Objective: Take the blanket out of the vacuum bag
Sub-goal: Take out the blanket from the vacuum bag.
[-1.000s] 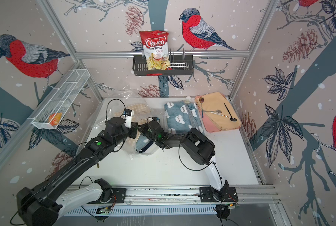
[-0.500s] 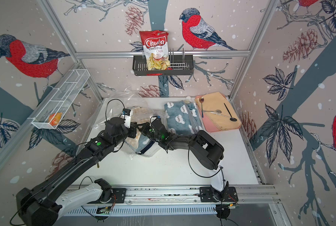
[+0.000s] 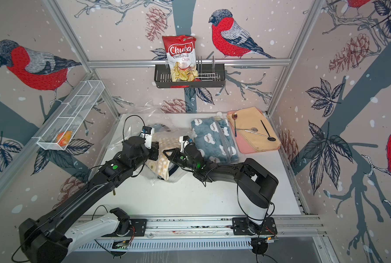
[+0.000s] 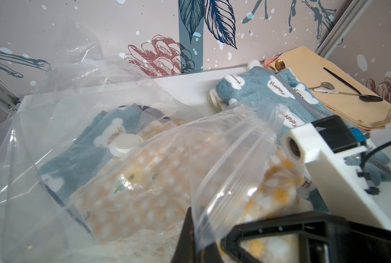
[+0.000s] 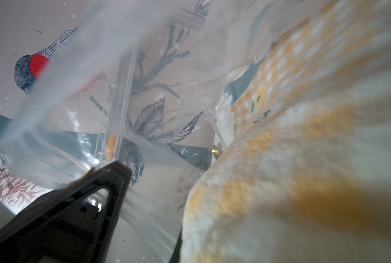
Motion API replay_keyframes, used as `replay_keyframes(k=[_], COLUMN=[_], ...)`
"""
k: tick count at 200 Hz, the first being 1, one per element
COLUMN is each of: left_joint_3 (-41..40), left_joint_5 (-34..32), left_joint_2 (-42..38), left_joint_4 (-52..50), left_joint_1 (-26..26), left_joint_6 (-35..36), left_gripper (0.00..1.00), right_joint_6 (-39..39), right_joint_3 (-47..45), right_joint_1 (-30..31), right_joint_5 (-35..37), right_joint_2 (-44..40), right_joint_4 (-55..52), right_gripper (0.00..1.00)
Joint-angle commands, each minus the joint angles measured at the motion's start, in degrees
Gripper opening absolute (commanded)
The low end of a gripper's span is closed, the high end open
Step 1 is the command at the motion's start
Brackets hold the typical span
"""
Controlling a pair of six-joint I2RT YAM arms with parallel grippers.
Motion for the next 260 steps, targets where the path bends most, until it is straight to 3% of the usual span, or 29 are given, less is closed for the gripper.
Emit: replay_keyframes(k=[1, 65, 141, 199, 260], left_joint_3=[0.0, -0.1, -0.2, -0.2, -0.2], left_joint_5=[-1.3, -2.8, -4.2, -4.3, -4.8], left_joint_2=[-0.1, -0.6, -1.4, -1.5, -1.8], left_joint_4=[0.7, 0.8, 0.8, 0.7, 0.6], left_joint_1=[0.1, 0.1, 0.1, 0.1, 0.1], left_joint_6=[0.3, 0.3, 0.3, 0.3, 0.4], left_gripper=[0.00, 0.00, 0.00, 0.00, 0.00], right_joint_6=[-2.7, -8.4, -18.7, -24.0, -20.1], right_joint_3=[0.5, 0.4, 3.5, 13.5, 14.7], right_joint_1=[0.0, 0.1, -1.3, -11.1, -29.1], right_joint_5=[-2.1, -7.0, -0.8, -0.9, -14.3], right_joint_2=[-1.7, -13.5, -32.1, -36.4, -37.0], right_joint_4=[0.0, -9.1, -26.6, -35.6, -35.1], right_gripper=[0.00, 0.00, 0.00, 0.00, 0.00])
